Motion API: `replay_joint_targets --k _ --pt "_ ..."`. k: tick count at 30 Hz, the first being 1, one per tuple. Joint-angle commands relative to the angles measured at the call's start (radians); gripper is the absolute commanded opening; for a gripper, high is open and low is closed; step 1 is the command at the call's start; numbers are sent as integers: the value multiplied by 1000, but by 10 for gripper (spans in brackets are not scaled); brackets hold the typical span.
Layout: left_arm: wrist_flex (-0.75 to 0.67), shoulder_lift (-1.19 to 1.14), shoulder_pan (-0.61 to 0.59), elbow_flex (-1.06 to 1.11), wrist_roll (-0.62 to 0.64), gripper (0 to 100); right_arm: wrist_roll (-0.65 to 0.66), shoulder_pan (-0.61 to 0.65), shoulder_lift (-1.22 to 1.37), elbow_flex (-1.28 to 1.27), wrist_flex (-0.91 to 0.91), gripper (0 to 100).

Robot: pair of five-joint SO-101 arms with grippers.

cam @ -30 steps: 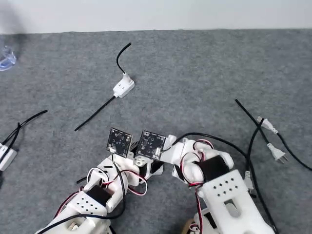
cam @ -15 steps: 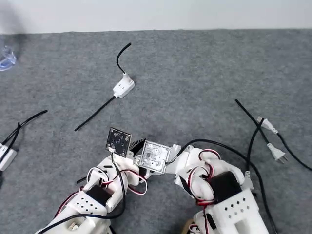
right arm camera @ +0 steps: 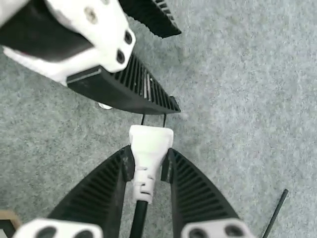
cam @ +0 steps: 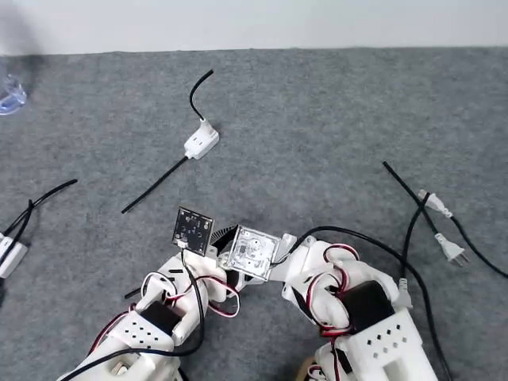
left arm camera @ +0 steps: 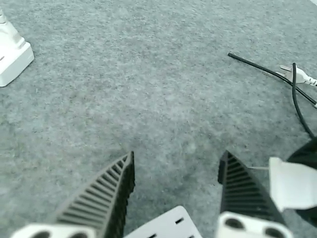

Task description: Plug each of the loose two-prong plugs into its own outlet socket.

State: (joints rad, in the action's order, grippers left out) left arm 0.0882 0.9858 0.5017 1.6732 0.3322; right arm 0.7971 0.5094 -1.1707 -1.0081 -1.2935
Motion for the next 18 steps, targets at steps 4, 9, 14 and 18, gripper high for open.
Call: replay_joint_targets --k 4,9,14,18 --pt "-28 3 2 -19 2 261 -52 47 -18 86 73 9" --pt "-28 3 2 -19 2 261 -49 50 -16 95 77 9" --pt "-28 3 0 -19 2 261 -48 45 -15 89 76 9" --pt "-29 5 -52 -18 2 261 -51 45 -18 89 76 9"
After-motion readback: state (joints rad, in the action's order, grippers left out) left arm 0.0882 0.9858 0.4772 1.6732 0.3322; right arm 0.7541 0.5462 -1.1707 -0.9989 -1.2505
